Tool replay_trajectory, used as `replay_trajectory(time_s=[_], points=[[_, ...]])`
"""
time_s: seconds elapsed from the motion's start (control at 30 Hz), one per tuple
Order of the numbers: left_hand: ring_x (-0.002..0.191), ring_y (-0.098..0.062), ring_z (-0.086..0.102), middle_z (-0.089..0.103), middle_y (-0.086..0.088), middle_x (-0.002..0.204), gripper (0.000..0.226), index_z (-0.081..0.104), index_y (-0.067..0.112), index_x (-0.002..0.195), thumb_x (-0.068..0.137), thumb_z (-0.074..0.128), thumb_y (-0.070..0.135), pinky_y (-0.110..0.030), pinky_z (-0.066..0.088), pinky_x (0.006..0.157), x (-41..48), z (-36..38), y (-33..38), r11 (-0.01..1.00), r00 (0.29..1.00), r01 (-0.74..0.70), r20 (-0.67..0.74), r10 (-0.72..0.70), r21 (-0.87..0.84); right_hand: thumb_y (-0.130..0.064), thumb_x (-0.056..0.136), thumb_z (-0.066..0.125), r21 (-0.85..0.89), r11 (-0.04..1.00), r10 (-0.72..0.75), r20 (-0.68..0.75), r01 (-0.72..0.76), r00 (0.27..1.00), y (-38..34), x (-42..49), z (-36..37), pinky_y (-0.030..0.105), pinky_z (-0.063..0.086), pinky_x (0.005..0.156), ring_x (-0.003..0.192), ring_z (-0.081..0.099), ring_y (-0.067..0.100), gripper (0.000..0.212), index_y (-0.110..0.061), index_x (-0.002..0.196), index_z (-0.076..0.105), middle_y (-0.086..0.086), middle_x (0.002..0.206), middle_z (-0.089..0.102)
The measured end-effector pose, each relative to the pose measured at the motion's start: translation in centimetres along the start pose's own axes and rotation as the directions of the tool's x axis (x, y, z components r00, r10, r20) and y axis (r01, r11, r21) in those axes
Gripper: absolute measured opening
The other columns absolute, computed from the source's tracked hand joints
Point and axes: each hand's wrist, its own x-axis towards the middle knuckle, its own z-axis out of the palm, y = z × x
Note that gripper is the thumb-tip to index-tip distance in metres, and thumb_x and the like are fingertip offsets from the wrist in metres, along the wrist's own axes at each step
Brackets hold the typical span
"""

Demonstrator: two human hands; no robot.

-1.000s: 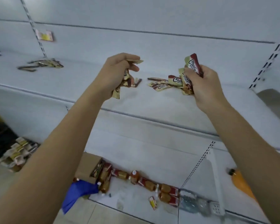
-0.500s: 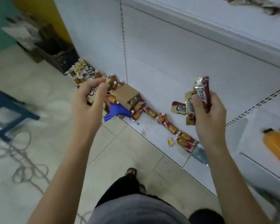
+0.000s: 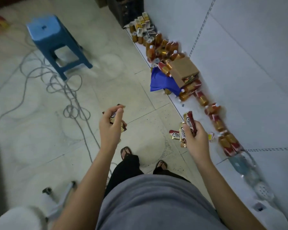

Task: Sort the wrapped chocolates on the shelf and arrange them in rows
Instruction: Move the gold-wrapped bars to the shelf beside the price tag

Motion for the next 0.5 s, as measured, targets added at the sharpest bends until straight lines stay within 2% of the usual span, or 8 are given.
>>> replay_trajectory(time_s=[0.1, 0.27, 0.37, 0.43, 0.5], points=[[0.048, -0.008, 0.054, 0.062, -0.01, 0.101, 0.015, 0.063, 0.012, 0.098, 0.093, 0.05, 0.016, -0.02, 0.045, 0.047, 2.1, -4.1, -0.8, 0.998, 0.993, 0.049, -0.104, -0.051, -0.027, -0.024, 0.093, 0.051, -0.034, 0.998, -0.043, 0.099, 0.047, 0.994, -2.6, 1.4, 4.6, 0.009, 0.039, 0.056, 0.065, 0.05, 0.0, 0.016, -0.012, 0.102, 0.058, -0.011, 0.071, 0.052], [0.045, -0.005, 0.054, 0.062, -0.008, 0.098, 0.015, 0.063, 0.009, 0.098, 0.093, 0.049, 0.016, -0.018, 0.046, 0.045, 6.8, -11.4, -1.6, 0.998, 0.965, 0.037, -0.257, -0.051, -0.059, -0.021, 0.092, 0.052, -0.021, 0.989, -0.142, 0.209, 0.149, 0.968, -7.9, 3.4, 13.1, 0.005, 0.04, 0.056, 0.063, 0.053, -0.004, 0.004, -0.019, 0.095, 0.054, -0.011, 0.073, 0.056], [0.045, -0.006, 0.054, 0.062, -0.003, 0.092, 0.014, 0.064, 0.013, 0.096, 0.093, 0.05, 0.016, -0.019, 0.046, 0.046, 9.5, -15.6, -1.5, 0.997, 0.945, 0.025, -0.324, -0.049, -0.078, -0.021, 0.092, 0.052, -0.001, 0.981, -0.185, 0.249, 0.192, 0.951, -10.8, 4.0, 18.0, 0.009, 0.042, 0.058, 0.066, 0.052, -0.001, 0.007, -0.017, 0.097, 0.056, -0.012, 0.073, 0.054], [0.046, -0.005, 0.054, 0.061, 0.001, 0.087, 0.014, 0.064, 0.014, 0.095, 0.092, 0.051, 0.017, -0.019, 0.046, 0.046, 11.3, -18.1, -1.2, 0.996, 0.93, 0.012, -0.366, -0.042, -0.084, -0.022, 0.092, 0.052, 0.006, 0.975, -0.213, 0.271, 0.22, 0.939, -12.6, 4.2, 21.0, 0.007, 0.042, 0.058, 0.067, 0.052, -0.001, 0.011, -0.015, 0.1, 0.057, -0.012, 0.074, 0.053], [0.048, -0.006, 0.056, 0.062, 0.0, 0.09, 0.016, 0.064, 0.012, 0.098, 0.092, 0.052, 0.019, -0.019, 0.045, 0.047, 12.9, -20.1, -1.2, 0.996, 0.918, 0.011, -0.394, -0.044, -0.087, -0.024, 0.093, 0.051, 0.005, 0.973, -0.221, 0.314, 0.232, 0.923, -14.0, 4.3, 23.6, 0.008, 0.044, 0.06, 0.07, 0.054, 0.0, 0.013, -0.017, 0.102, 0.057, -0.012, 0.076, 0.056]])
